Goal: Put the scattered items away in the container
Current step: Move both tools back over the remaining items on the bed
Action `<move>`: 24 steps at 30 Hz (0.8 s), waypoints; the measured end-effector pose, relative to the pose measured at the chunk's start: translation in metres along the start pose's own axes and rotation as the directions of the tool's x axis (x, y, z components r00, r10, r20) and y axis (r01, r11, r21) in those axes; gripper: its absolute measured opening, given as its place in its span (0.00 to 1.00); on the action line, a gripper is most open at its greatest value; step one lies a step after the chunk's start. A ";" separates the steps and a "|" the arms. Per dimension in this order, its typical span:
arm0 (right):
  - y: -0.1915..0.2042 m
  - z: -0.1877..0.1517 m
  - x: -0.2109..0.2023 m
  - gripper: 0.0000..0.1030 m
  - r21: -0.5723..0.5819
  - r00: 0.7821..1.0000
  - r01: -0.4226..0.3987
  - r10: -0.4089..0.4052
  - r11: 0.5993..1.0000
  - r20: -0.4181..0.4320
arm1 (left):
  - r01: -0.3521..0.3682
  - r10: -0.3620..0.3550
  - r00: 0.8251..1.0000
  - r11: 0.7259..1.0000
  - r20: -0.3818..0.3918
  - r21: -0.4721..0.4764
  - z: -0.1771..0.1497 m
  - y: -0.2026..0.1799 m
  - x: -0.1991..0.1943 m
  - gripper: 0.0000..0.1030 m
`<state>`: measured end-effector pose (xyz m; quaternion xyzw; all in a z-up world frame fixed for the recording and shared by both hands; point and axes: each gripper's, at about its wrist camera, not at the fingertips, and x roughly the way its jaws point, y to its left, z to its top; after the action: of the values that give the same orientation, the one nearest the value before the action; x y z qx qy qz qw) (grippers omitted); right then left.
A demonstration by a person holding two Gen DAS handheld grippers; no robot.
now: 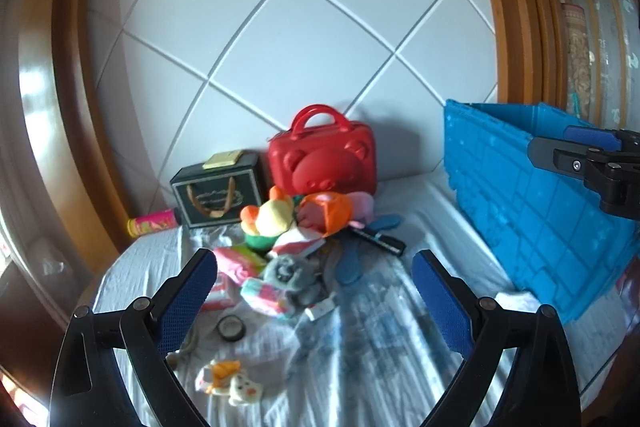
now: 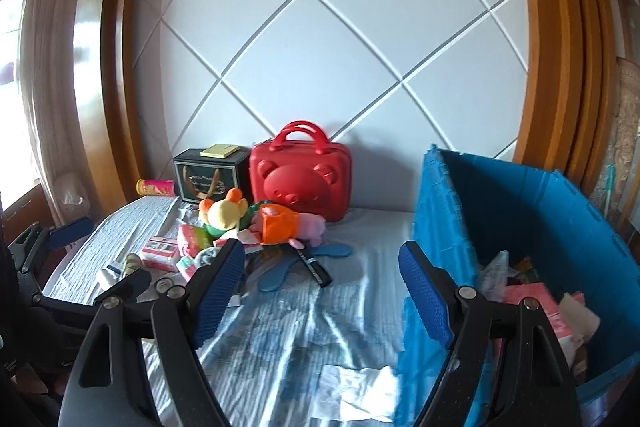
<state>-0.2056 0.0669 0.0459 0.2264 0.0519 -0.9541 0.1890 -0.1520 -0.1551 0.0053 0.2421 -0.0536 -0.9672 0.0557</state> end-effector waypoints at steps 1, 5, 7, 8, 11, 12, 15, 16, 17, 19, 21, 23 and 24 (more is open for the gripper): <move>0.012 -0.003 0.008 0.77 -0.001 1.000 -0.018 0.018 1.000 -0.011 | -0.017 0.017 1.000 1.000 -0.012 -0.005 -0.007 0.012 0.003 0.96; 0.057 -0.016 0.036 0.77 -0.039 0.994 -0.090 0.087 0.995 -0.063 | -0.050 0.047 0.997 0.998 -0.066 -0.044 -0.028 0.050 0.021 0.96; 0.076 -0.021 0.049 0.77 -0.069 0.990 -0.114 0.108 0.991 -0.091 | -0.078 0.073 0.994 0.996 -0.083 -0.054 -0.036 0.062 0.030 0.96; 0.082 -0.023 0.055 0.77 -0.081 0.988 -0.127 0.118 0.989 -0.101 | -0.095 0.090 0.992 0.994 -0.089 -0.059 -0.041 0.067 0.034 0.96; 0.092 -0.027 0.072 0.77 -0.104 0.981 -0.160 0.147 0.982 -0.125 | -0.149 0.139 0.983 0.986 -0.124 -0.076 -0.055 0.086 0.047 0.96; 0.094 -0.028 0.079 0.77 -0.108 0.979 -0.171 0.156 0.979 -0.132 | -0.166 0.154 0.978 0.983 -0.141 -0.082 -0.059 0.092 0.052 0.96; 0.094 -0.031 0.097 0.77 -0.111 0.971 -0.203 0.185 0.973 -0.154 | -0.219 0.203 0.964 0.972 -0.172 -0.082 -0.074 0.108 0.065 0.96; 0.093 -0.032 0.103 0.77 -0.106 0.967 -0.217 0.199 0.970 -0.157 | -0.239 0.222 0.959 0.968 -0.176 -0.082 -0.080 0.114 0.068 0.96; 0.093 -0.034 0.108 0.77 -0.106 0.965 -0.228 0.210 0.968 -0.157 | -0.248 0.228 0.957 0.964 -0.180 -0.092 -0.086 0.120 0.072 0.96; 0.095 -0.039 0.118 0.77 -0.116 0.963 -0.241 0.223 0.964 -0.155 | -0.261 0.233 0.949 0.959 -0.212 -0.111 -0.097 0.134 0.083 0.96; 0.097 -0.045 0.133 0.77 -0.109 0.954 -0.260 0.237 0.960 -0.183 | -0.276 0.240 0.938 0.954 -0.251 -0.116 -0.106 0.150 0.096 0.96; 0.103 -0.050 0.149 0.77 -0.104 0.943 -0.277 0.250 0.955 -0.218 | -0.291 0.248 0.926 0.949 -0.283 -0.120 -0.114 0.165 0.110 0.96; 0.107 -0.053 0.157 0.77 -0.109 0.940 -0.281 0.251 0.953 -0.232 | -0.302 0.257 0.921 0.946 -0.292 -0.121 -0.118 0.173 0.116 0.96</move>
<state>-0.2721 -0.0754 -0.0734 0.3196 0.1078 -0.8835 0.3252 -0.1840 -0.3501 -0.1291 0.3572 0.0001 -0.9077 0.2202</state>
